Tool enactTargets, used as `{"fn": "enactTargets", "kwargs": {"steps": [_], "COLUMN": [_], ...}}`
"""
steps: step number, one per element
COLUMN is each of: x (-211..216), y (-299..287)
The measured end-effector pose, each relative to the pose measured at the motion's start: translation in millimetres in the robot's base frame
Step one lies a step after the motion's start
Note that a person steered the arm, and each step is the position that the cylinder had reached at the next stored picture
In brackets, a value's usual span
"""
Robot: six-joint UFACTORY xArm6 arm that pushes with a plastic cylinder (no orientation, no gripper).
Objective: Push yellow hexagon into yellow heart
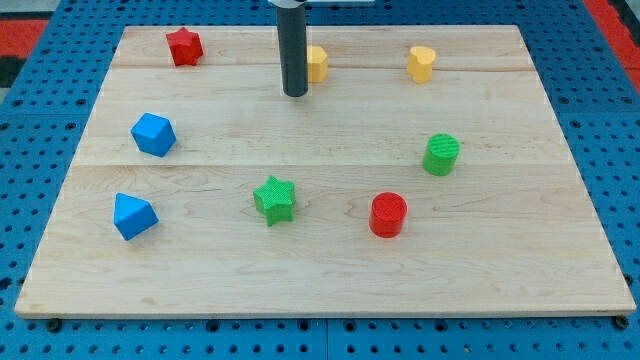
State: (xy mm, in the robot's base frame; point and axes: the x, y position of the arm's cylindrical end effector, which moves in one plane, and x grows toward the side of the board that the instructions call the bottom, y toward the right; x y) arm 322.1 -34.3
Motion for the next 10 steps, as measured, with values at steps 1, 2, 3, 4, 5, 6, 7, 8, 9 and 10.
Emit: {"fn": "enactTargets", "kwargs": {"steps": [1, 2, 3, 4, 5, 6, 7, 8, 9, 10], "x": [1, 1, -3, -30, -68, -56, -8, 0, 26, 30], "y": [-4, -43, -36, -20, -20, 17, 29, 17, 74, 100]}}
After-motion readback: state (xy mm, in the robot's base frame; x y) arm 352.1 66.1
